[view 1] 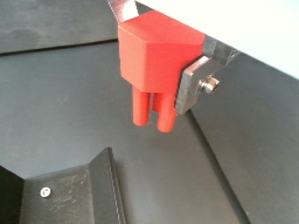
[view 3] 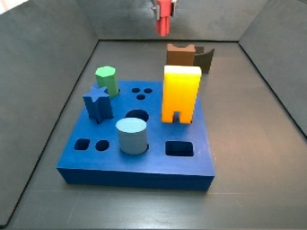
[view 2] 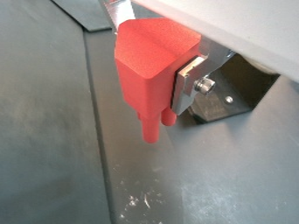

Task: Pick up the 3 prong object. Move up. Move to above the board. Insert the 3 prong object.
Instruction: Move to above the board.

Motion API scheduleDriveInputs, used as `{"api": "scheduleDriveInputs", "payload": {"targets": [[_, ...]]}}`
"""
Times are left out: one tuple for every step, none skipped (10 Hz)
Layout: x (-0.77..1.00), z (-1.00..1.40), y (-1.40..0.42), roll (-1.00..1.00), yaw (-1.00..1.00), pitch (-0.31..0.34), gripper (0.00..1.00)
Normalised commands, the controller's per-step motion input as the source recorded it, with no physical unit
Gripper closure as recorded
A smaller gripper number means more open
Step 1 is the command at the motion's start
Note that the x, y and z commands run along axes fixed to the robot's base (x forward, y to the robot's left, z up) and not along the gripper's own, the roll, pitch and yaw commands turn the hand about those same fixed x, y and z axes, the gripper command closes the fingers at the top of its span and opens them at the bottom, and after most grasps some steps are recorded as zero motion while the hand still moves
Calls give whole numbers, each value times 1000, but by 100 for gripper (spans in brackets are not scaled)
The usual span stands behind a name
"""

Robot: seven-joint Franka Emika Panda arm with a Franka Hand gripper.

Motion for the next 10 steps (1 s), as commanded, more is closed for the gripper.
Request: {"api": "scheduleDriveInputs", "payload": {"targets": [[340,1000,399,401,138,-128,100],[297,1000,323,311,106,-29,100],[255,1000,269,237,79,34,100],[174,852,176,151,54,89,100],[113,690,103,112,44,111,100],[54,486,46,100,38,112,100],[29,332,26,97,40,103,100],[-171,269,-1000,-138,-1000,210,100],[-170,255,-1000,-139,-1000,205,100],[-182,265,-1000,-135,-1000,195,100]]}}
